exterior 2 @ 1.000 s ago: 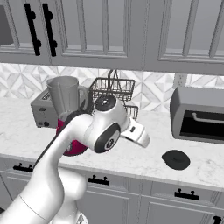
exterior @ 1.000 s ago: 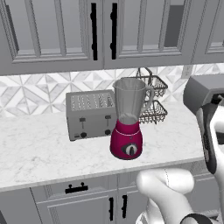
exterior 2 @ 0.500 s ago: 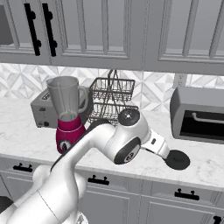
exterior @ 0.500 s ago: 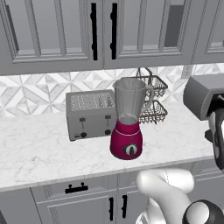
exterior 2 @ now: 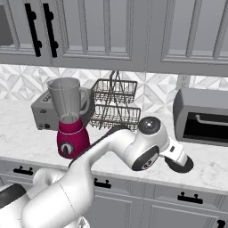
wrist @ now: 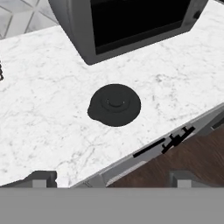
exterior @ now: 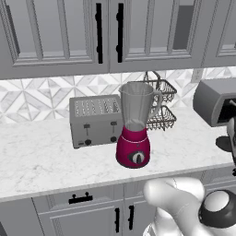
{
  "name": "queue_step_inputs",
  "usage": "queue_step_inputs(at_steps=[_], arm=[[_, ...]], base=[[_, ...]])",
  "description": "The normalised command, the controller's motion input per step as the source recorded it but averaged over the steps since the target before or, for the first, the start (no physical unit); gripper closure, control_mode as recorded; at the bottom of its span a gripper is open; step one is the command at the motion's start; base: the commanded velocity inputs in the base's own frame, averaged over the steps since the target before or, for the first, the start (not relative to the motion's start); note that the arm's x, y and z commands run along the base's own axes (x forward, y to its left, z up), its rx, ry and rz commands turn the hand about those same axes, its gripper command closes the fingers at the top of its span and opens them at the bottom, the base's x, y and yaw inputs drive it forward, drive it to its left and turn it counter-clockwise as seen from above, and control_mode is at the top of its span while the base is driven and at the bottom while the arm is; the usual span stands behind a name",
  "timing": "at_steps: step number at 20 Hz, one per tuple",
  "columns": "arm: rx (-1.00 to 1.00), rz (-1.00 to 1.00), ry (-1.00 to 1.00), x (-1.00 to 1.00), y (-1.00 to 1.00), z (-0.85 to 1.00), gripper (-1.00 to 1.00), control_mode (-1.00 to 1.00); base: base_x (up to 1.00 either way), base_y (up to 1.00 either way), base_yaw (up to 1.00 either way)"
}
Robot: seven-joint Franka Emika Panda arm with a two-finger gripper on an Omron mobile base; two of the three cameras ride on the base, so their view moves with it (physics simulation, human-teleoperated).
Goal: Close the lid blender by securely placing the lid on top.
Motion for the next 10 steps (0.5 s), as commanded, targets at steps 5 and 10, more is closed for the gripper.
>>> queue_step_inputs(at_steps=[5, 10], arm=[[0.0, 0.02, 0.04, 0.24, -0.17, -0.14, -1.0, -1.0], [0.0, 0.03, 0.02, 0.31, -0.08, -0.18, -1.0, -1.0]], base=[[0.0, 0.0, 0.0], [0.0, 0.0, 0.0]])
